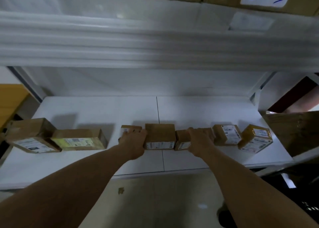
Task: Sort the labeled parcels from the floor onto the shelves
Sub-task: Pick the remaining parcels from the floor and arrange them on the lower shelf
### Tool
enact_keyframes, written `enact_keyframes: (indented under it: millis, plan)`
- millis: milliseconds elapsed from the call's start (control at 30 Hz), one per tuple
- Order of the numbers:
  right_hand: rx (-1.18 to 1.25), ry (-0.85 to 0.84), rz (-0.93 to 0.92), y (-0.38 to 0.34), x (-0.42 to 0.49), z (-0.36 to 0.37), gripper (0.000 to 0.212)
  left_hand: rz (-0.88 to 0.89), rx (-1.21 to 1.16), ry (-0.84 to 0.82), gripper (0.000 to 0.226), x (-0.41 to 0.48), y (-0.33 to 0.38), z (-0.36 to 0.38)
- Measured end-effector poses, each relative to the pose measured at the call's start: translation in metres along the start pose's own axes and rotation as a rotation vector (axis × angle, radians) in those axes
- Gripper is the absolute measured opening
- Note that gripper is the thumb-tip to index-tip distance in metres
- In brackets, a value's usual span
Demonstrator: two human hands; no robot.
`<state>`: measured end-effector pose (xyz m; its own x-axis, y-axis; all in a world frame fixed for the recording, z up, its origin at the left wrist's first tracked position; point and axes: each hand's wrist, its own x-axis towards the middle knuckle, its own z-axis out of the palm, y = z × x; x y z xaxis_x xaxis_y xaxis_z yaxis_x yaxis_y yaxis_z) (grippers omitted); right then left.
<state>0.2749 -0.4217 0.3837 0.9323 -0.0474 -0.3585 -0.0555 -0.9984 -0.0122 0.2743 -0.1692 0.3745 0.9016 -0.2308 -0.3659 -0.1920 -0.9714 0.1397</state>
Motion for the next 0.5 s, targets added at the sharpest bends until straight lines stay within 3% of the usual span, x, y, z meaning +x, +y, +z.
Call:
enact_keyframes:
  millis: [133,300,400,500]
  plan:
    - [-0.056,0.013,-0.026,0.022,0.026,0.015,0.075,0.067,0.045,0.062,0.052,0.015,0.020,0.017]
    - [-0.108,0.024,-0.086,0.032,0.057,0.030,0.089,0.196,0.173,0.202,0.089,0.054,0.030,0.021]
    - [-0.111,0.016,-0.118,0.030,0.071,0.043,0.089,0.169,0.239,0.173,0.107,0.069,0.025,0.022]
    - [-0.123,0.050,-0.095,0.033,0.080,0.051,0.075,0.099,0.269,0.094,0.115,0.075,0.011,0.026]
